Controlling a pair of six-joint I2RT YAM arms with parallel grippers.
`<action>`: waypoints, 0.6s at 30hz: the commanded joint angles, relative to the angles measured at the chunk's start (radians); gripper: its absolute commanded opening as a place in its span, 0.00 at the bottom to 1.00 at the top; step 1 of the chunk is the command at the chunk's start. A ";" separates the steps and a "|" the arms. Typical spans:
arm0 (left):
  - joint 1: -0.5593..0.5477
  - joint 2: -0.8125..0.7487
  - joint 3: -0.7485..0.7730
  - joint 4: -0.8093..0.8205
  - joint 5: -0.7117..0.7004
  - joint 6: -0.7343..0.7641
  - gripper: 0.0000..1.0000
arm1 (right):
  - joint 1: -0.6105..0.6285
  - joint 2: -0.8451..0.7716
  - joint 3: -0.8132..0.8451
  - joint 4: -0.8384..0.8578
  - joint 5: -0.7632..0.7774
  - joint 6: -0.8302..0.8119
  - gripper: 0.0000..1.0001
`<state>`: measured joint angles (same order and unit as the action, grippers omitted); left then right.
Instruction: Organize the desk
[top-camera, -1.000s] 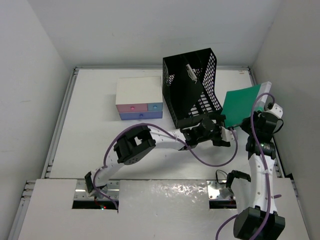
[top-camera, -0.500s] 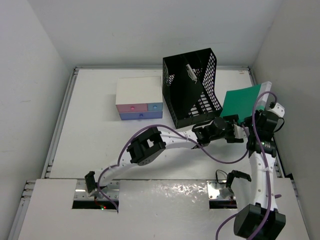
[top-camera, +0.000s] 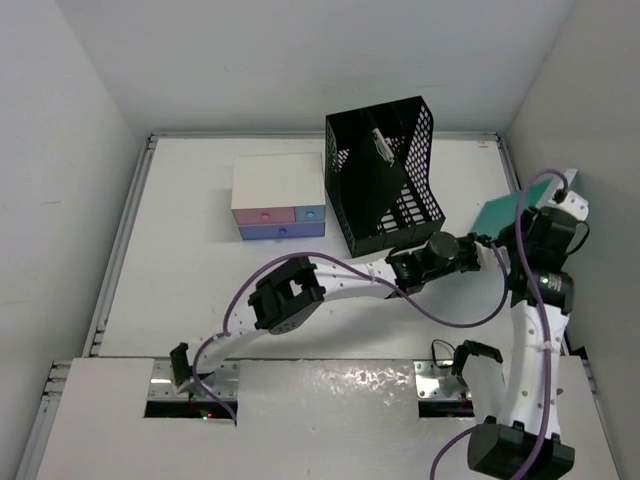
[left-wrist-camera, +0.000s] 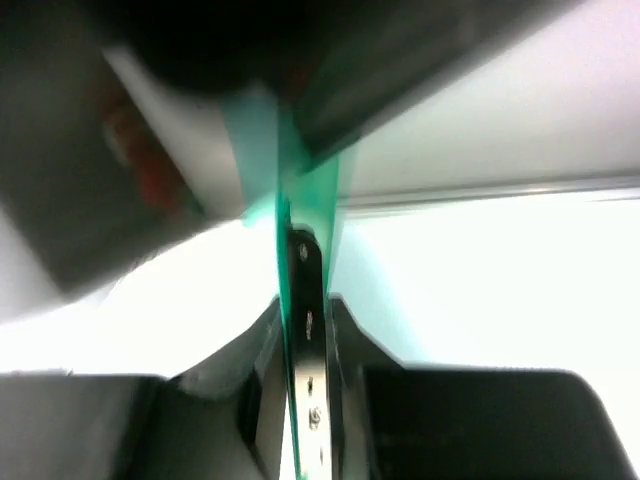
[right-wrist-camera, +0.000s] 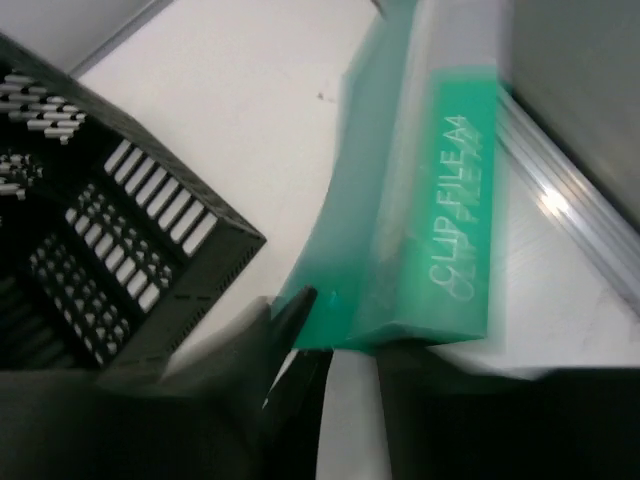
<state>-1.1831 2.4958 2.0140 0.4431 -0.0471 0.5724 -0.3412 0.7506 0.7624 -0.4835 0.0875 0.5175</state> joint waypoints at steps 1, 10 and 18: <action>0.066 -0.107 -0.069 -0.208 -0.004 -0.120 0.00 | 0.018 -0.013 0.404 -0.212 -0.025 -0.167 0.53; 0.099 -0.408 -0.199 -0.454 0.214 -0.152 0.00 | 0.025 0.075 0.937 -0.576 0.002 -0.326 0.97; 0.106 -0.733 -0.374 -0.702 0.303 -0.092 0.00 | 0.067 0.023 1.064 -0.550 -0.277 -0.439 0.99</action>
<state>-1.0718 1.9522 1.6524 -0.1410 0.1833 0.4622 -0.2970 0.7738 1.7828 -1.0096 -0.0448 0.1566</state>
